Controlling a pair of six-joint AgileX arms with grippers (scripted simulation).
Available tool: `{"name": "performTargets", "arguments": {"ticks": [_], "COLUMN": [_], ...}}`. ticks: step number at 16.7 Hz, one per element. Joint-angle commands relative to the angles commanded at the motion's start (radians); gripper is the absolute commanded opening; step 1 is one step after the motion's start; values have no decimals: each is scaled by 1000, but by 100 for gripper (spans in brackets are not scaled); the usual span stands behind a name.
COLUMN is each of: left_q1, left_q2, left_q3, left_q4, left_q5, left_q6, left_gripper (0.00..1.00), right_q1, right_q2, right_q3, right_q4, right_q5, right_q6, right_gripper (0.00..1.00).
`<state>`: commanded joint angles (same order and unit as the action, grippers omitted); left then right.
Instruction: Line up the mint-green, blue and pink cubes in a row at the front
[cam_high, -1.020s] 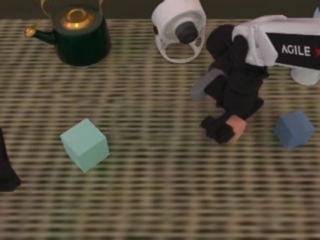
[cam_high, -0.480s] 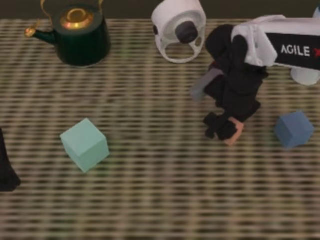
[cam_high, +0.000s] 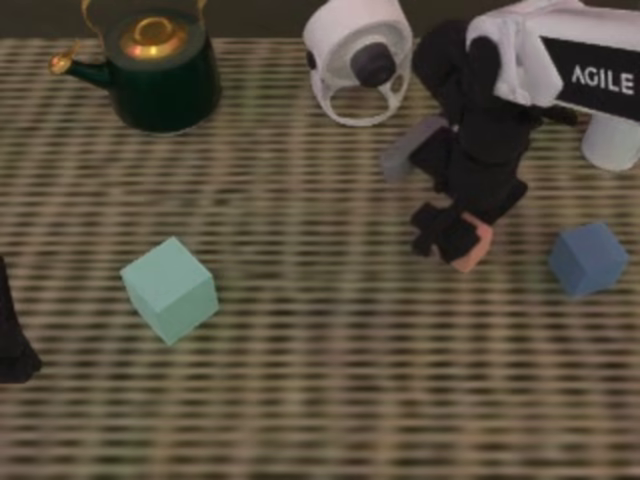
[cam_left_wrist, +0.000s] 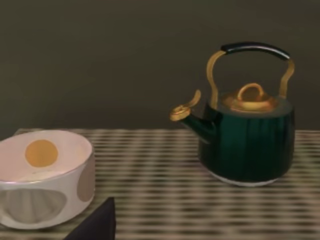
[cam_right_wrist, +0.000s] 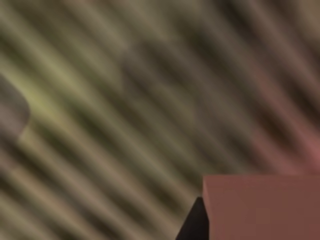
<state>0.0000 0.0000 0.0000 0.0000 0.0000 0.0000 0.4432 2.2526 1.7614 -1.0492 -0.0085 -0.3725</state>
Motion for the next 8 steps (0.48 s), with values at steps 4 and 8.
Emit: {"name": "performTargets", "arguments": {"ticks": [4,8], "left_q1": [0,0], "left_q2": [0,0], "left_q3": [0,0], "left_q4": [0,0], "left_q5": [0,0], "left_q6": [0,0], "left_gripper": [100,100], "right_q1": [6,1], "right_q2": [-37,-38], "right_q3": [82,86], "right_q4": [-122,-127], "right_q5": [0,-1], "right_q6": [-2,-1], "right_gripper": [0,0]}}
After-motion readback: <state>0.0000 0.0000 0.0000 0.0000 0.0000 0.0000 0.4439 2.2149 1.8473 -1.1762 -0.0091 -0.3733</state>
